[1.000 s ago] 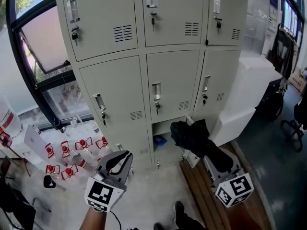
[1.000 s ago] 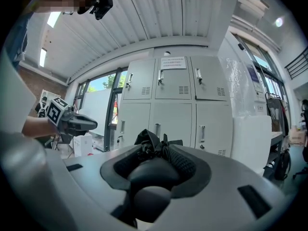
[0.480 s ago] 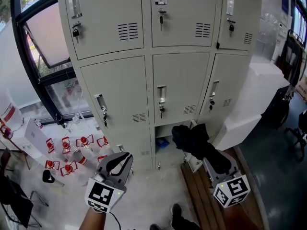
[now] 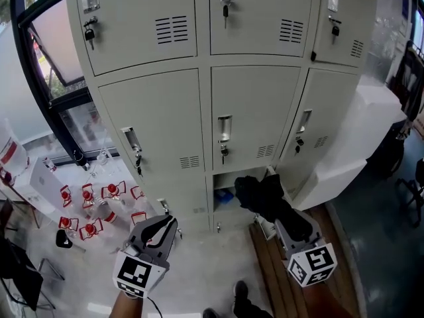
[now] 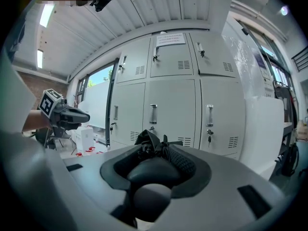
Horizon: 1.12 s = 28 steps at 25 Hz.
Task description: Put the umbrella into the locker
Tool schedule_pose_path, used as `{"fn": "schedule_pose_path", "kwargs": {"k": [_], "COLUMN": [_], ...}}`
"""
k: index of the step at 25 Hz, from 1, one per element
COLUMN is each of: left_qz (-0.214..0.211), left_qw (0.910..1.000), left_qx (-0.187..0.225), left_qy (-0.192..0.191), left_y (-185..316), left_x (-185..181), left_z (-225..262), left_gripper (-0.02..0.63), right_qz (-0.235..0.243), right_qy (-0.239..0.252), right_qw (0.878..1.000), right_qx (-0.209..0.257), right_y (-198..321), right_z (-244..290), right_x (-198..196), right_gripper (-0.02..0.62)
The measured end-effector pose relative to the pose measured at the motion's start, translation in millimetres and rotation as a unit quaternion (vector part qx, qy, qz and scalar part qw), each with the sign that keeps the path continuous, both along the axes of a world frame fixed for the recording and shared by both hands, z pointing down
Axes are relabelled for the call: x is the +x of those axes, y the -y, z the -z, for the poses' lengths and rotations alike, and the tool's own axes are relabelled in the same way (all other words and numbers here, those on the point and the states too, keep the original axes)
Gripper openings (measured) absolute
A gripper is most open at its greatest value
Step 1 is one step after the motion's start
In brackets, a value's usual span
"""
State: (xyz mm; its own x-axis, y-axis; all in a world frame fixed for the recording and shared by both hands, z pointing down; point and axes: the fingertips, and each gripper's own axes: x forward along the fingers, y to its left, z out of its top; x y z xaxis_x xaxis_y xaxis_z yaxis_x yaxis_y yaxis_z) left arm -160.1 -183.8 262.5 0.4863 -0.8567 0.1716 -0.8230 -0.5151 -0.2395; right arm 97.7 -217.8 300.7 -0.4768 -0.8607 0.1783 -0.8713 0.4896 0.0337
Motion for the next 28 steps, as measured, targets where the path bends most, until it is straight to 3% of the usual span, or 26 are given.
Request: {"fn": "schedule_pose_path", "kwargs": {"k": [16, 28], "left_qz": [0.033, 0.062], "left_qw": [0.9977, 0.9946], "left_qx": [-0.058, -0.083], "left_qy": [0.009, -0.006], "left_y": [57, 99], "left_x": [-15, -29], "left_z": [-68, -112], "left_gripper": [0.041, 0.04], "right_qz": [-0.003, 0.002], "right_qy": [0.002, -0.004], "right_qw": [0.999, 0.999], "right_qx": [-0.044, -0.054], "right_y": [106, 166], "right_z": [-99, -149], "right_x": [-17, -34], "right_gripper": [0.184, 0.184]}}
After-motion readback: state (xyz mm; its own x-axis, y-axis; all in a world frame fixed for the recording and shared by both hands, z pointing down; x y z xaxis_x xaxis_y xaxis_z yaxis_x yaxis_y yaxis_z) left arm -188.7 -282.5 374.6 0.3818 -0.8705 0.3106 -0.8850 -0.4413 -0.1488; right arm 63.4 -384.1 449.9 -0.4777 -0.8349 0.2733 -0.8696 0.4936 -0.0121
